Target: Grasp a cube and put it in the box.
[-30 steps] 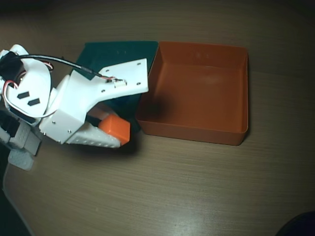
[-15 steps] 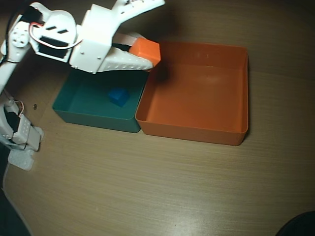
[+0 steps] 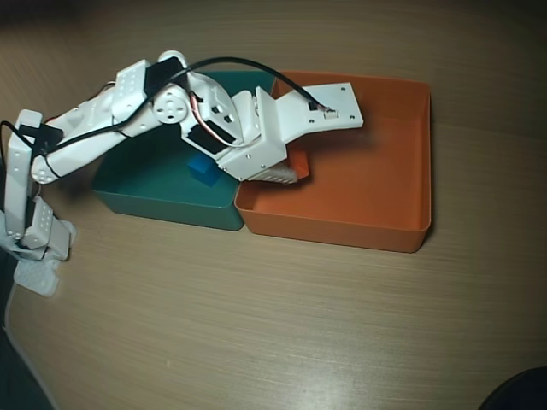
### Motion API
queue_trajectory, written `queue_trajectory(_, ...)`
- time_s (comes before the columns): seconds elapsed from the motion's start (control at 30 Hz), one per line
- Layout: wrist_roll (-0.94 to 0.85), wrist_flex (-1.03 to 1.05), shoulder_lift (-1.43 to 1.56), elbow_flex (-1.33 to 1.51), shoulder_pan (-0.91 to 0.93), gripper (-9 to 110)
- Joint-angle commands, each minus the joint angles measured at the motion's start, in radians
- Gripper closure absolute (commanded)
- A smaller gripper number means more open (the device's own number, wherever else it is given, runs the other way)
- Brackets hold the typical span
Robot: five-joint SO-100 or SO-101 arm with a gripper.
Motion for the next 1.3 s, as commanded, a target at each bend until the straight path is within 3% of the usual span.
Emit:
queue_trajectory(0.0,0.002,-0.008,0.021,-0.092,-0.006,107)
queue_trajectory(0.17,0.017,-0.014,0.017,-0.094,-0.011,99)
queue_trajectory(0.43,0.032,-0.015,0.017,-0.094,-0.011,70)
queue_trajectory(0.57,0.100,-0.015,0.031,-0.095,-0.012,60)
queue_trajectory(1.27,0.126,0.002,0.373,-0.094,-0.057,61)
